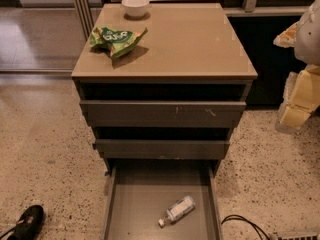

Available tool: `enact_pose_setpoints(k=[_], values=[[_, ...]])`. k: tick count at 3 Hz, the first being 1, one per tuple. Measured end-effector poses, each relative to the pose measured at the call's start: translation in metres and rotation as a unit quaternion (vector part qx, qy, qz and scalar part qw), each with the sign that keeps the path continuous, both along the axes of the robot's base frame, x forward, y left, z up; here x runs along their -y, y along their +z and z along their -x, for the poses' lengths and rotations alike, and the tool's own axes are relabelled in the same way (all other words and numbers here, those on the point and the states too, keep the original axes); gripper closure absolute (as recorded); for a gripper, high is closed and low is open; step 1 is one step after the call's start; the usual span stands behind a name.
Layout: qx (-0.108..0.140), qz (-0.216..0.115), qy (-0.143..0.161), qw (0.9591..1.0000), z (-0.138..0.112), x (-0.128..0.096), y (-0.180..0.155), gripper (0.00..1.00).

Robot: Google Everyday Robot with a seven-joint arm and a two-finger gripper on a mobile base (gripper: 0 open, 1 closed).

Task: Pick blue plastic bottle from bottom drawer and place on counter

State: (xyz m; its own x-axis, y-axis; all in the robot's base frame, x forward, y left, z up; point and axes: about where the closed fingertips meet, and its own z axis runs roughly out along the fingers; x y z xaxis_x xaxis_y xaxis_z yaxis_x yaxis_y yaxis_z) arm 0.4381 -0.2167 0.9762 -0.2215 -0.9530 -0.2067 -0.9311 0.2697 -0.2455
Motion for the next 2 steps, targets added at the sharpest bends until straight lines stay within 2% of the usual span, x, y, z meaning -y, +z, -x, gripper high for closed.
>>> enact_pose_setpoints(k=[1, 2], values=[[0.0, 0.0, 0.0, 1.0, 0.0, 0.0, 0.0, 0.0], [-0.009, 0.032, 0.019, 0.9993, 0.006, -0.003, -0.017, 0.0]])
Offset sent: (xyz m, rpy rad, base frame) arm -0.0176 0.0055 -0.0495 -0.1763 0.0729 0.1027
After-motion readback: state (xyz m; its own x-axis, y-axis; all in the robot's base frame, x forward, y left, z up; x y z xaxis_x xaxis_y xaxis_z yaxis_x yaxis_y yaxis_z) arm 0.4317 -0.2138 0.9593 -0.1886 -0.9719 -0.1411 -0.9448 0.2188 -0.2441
